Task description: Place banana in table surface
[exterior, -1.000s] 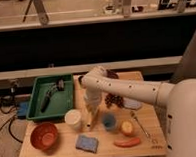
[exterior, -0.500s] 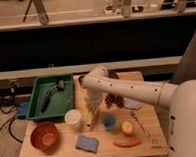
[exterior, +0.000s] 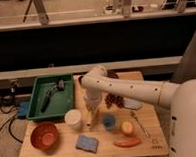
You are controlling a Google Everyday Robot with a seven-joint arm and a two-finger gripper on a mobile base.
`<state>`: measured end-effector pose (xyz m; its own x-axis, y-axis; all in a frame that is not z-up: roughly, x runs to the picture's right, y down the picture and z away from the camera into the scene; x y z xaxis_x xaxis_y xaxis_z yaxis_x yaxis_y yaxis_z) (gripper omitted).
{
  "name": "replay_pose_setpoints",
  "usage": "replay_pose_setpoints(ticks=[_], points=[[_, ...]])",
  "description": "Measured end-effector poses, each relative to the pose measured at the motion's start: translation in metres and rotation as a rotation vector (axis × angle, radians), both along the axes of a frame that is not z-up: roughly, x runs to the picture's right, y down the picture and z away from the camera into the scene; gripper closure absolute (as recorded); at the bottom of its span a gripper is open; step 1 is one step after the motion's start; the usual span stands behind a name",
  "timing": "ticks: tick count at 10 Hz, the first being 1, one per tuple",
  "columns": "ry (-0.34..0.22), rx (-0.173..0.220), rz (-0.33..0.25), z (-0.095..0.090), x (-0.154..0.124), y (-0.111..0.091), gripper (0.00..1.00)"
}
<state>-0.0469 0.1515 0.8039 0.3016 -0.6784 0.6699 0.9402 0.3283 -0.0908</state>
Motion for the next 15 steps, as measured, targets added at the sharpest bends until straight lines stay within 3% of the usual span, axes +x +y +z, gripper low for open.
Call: replay_pose_setpoints(ticks=[5,11,15], points=[[-0.055,0.006,0.012,-0.025,-0.003,-0.020,1.00],[-0.185,0.022,0.084,-0.047,0.005,-0.035,1.00],[-0.242,0.049,0.121,-0.062,0.012,-0.044,1.00]])
